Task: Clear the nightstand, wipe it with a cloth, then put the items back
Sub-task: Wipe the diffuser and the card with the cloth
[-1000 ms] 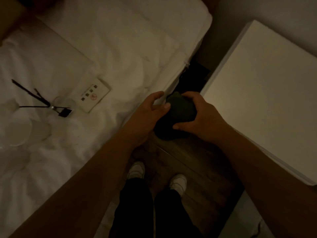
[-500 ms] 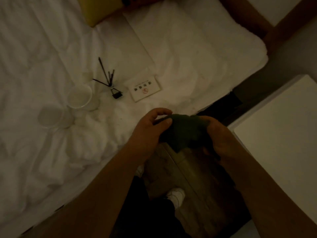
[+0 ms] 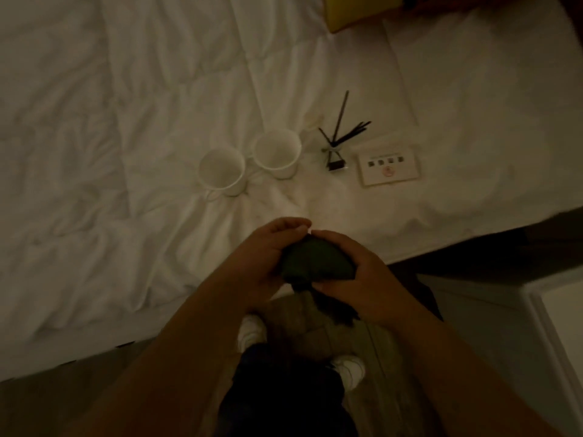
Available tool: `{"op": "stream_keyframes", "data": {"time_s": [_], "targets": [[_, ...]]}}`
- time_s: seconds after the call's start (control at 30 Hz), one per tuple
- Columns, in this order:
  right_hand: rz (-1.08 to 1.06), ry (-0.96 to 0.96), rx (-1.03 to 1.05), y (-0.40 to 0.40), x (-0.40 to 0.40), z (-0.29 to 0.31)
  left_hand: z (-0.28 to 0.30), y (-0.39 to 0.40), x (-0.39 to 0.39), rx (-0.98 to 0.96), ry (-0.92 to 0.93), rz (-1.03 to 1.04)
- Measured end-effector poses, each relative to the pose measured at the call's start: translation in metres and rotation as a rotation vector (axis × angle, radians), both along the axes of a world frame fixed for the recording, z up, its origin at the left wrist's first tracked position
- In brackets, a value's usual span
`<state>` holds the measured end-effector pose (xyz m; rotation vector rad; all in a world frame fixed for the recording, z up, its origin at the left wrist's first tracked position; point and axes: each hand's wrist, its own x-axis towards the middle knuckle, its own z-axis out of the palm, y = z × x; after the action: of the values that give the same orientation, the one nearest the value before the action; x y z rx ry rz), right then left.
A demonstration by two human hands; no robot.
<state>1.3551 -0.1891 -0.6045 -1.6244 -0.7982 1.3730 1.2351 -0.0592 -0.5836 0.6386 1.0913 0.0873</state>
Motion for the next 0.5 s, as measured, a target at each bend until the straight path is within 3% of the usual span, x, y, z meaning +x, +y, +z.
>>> {"op": "stream_keyframes", "data": {"time_s": [0.17,0.3,0.33,0.5], "targets": [[-0.258,0.169,0.014,0.042,-0.035,-0.016,-0.006,0.069,-0.044,0.427,0.276,-0.128],[-0.53,0.44,-0.047,0.06,-0.057,-0.021,-0.022,0.125,-0.062,1.225,0.518,-0.284],[-0.562,0.501,-0.051,0.065,-0.061,-0.022,-0.029,0.136,-0.061,1.333,0.525,-0.386],[-0.604,0.629,-0.046,0.088,-0.084,-0.024,-0.067,0.167,-0.047,1.292,0.477,-0.898]]}}
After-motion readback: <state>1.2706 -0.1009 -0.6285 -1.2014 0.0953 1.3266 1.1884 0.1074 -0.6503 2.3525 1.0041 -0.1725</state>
